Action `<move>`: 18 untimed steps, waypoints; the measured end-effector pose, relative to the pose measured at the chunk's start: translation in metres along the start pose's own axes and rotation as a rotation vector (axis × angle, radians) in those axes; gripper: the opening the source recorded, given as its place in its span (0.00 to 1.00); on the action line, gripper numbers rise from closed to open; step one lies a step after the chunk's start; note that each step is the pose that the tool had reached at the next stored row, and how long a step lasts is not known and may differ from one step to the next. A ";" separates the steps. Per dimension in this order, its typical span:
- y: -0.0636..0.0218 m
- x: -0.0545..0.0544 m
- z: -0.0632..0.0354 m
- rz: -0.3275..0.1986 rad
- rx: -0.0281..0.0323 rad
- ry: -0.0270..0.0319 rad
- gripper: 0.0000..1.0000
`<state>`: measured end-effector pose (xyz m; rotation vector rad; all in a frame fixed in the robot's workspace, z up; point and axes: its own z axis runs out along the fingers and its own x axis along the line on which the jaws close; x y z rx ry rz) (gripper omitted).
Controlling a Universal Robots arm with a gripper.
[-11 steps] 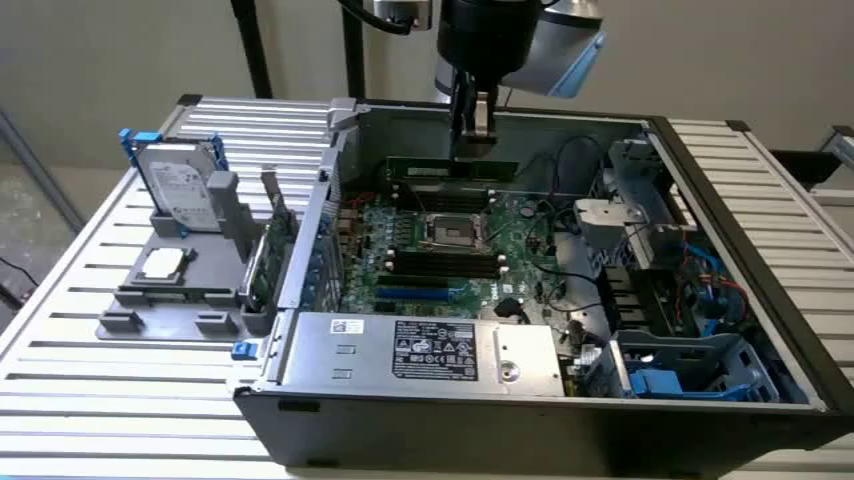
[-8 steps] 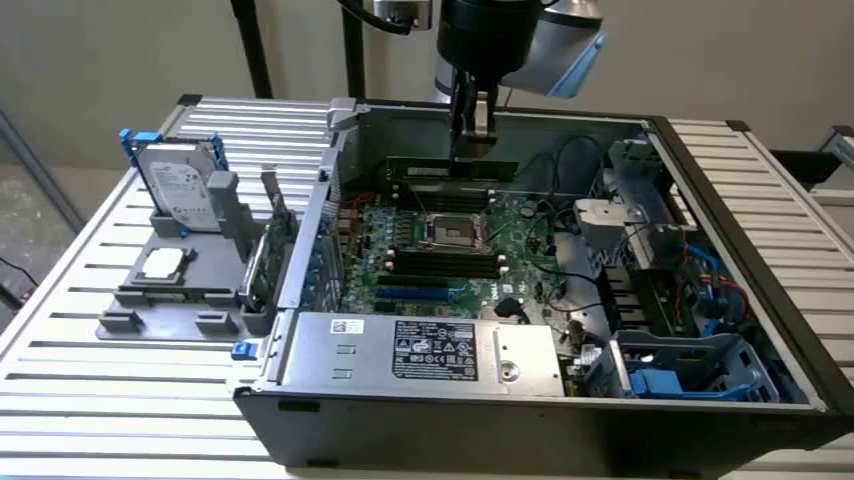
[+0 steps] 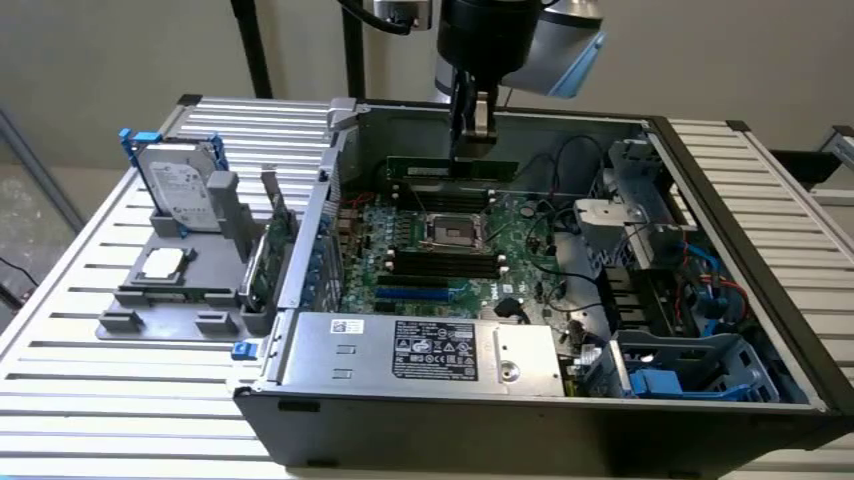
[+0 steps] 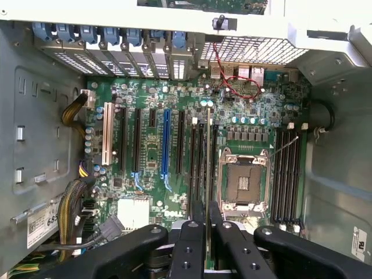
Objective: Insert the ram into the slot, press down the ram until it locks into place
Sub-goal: 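Insert the ram into the slot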
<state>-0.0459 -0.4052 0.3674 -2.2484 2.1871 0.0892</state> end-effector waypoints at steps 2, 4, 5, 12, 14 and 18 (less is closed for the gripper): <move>0.0000 0.000 0.0000 0.000 0.0003 0.0000 0.14; -0.0001 -0.001 0.0022 0.000 0.0004 0.0001 0.14; -0.0002 -0.002 0.0040 0.001 0.0005 0.0000 0.14; -0.0009 -0.012 0.0172 0.014 0.0010 -0.0006 0.14; -0.0011 -0.014 0.0209 0.019 0.0012 -0.0007 0.14; -0.0023 -0.014 0.0282 0.031 0.0017 -0.0010 0.14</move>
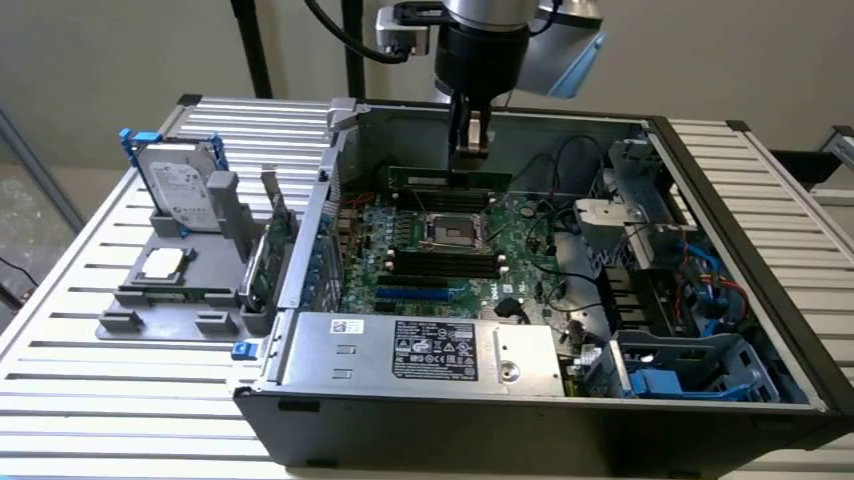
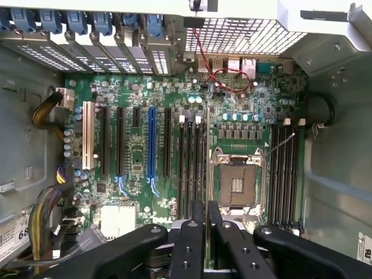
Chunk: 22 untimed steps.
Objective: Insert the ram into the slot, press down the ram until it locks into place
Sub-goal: 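Insert the ram into the slot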
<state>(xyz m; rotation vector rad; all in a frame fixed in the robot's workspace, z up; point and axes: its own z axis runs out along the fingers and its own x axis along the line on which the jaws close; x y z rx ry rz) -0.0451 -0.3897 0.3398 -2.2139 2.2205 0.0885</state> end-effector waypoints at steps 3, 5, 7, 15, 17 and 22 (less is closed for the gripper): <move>-0.0021 0.000 0.0054 0.013 0.0006 -0.0006 0.14; -0.0041 0.000 0.0089 0.020 0.0009 -0.0007 0.14; -0.0072 0.001 0.0125 0.025 0.0011 -0.0010 0.14; -0.0139 0.007 0.0264 0.030 0.0014 -0.0009 0.14; -0.0141 0.010 0.0299 0.030 0.0015 -0.0011 0.14; -0.0144 0.017 0.0388 0.030 0.0015 -0.0012 0.14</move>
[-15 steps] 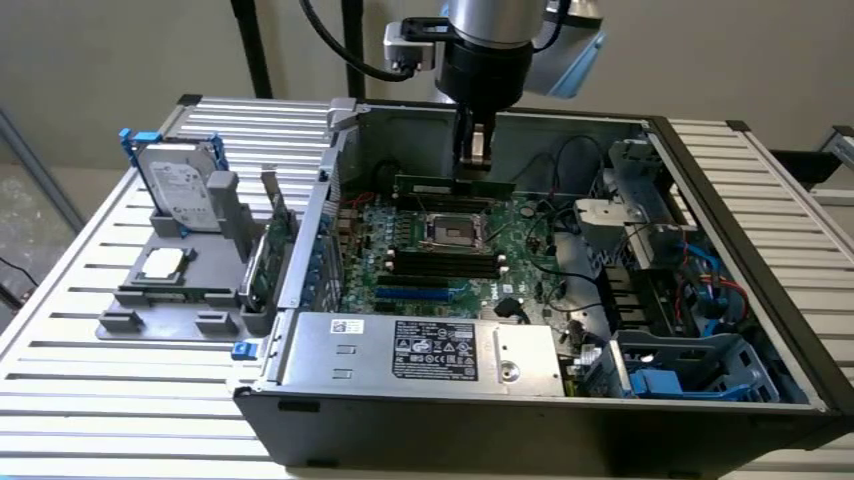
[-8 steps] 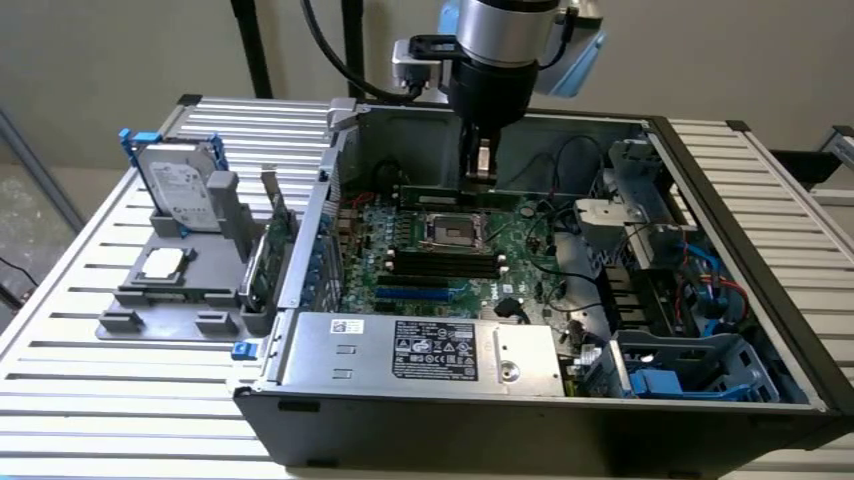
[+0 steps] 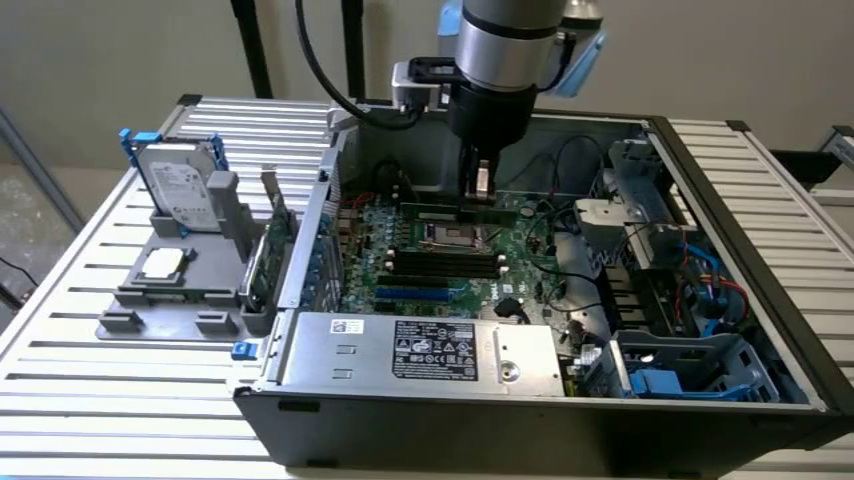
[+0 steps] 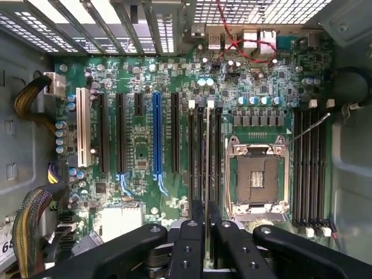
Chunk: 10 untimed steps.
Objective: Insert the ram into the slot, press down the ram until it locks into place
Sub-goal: 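Insert the ram into the slot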
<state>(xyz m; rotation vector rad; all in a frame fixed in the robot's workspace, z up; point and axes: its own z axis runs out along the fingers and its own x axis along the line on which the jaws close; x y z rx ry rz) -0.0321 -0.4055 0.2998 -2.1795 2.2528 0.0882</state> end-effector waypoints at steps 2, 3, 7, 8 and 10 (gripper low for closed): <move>0.0001 0.002 0.0035 0.000 0.0001 -0.0001 0.14; 0.0002 0.003 0.0052 0.000 0.0000 0.0002 0.14; 0.0034 0.004 0.0127 -0.001 0.0000 0.0000 0.14; 0.0052 0.005 0.0145 -0.001 -0.0001 0.0001 0.14; 0.0091 0.005 0.0184 -0.003 -0.0001 0.0002 0.14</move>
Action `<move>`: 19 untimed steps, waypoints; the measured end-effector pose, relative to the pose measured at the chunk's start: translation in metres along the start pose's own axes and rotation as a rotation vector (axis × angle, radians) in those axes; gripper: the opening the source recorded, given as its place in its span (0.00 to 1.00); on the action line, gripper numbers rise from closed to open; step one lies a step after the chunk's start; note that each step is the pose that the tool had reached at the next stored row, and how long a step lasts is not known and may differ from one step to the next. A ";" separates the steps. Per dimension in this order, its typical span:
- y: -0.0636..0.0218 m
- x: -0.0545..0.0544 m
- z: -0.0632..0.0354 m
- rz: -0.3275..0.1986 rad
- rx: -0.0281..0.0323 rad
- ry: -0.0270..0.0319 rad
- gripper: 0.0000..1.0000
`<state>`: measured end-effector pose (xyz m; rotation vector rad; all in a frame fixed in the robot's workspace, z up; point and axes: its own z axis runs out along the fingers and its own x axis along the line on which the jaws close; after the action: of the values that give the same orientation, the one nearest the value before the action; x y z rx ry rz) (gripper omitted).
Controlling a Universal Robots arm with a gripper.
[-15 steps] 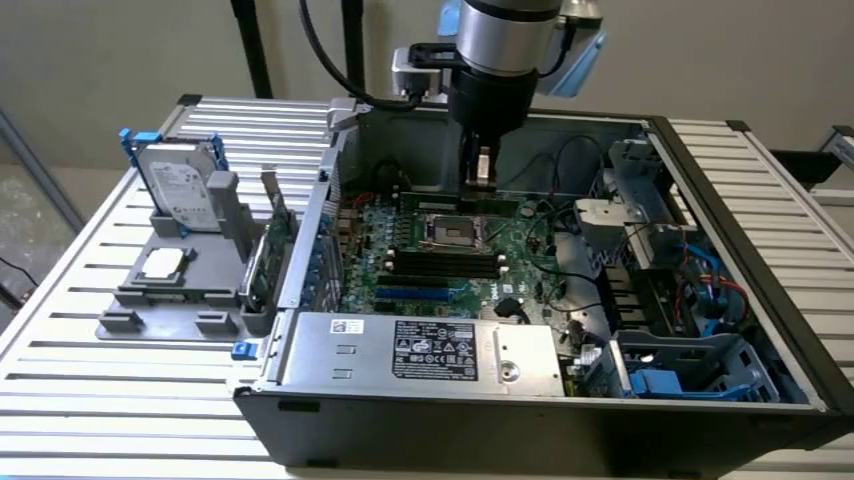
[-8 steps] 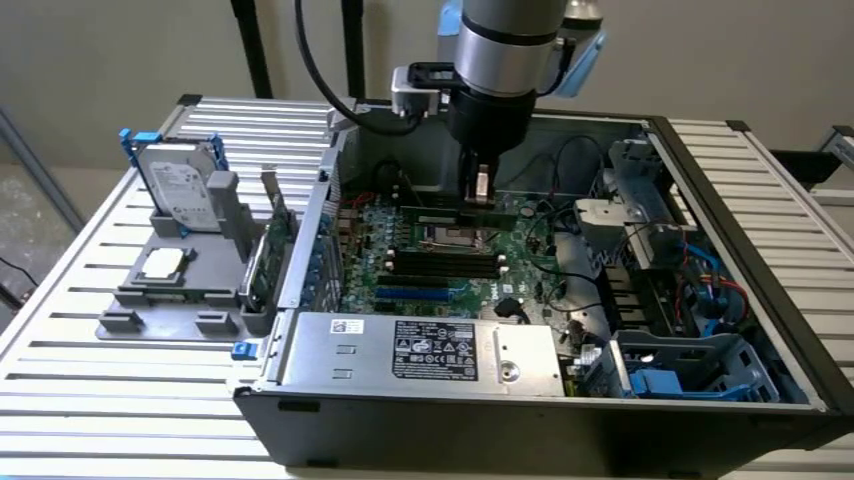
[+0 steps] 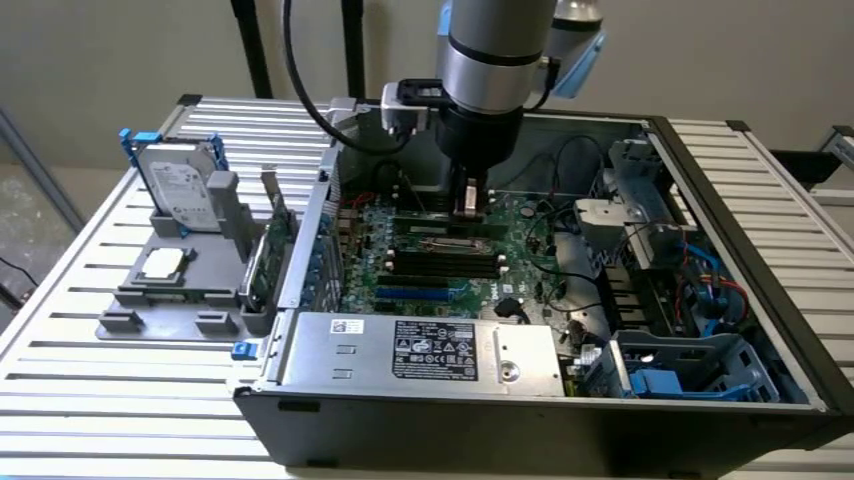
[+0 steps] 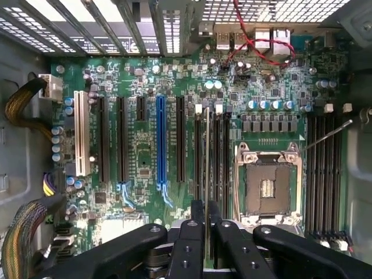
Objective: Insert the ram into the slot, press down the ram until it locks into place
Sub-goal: 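Insert the ram into the slot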
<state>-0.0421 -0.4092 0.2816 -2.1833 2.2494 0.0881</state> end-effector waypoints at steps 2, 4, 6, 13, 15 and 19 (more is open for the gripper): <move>0.0017 0.000 0.0037 -0.004 0.0010 0.0001 0.14; 0.0022 -0.001 0.0074 -0.010 0.0028 0.0004 0.14; 0.0022 -0.004 0.0111 -0.017 0.0041 0.0005 0.14; 0.0009 -0.012 0.0236 -0.035 0.0042 0.0107 0.14; -0.0004 -0.012 0.0259 -0.036 0.0043 0.0188 0.14; -0.0041 -0.012 0.0294 -0.036 0.0044 0.0275 0.14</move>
<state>-0.0386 -0.3959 0.2526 -2.2355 2.2208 0.0532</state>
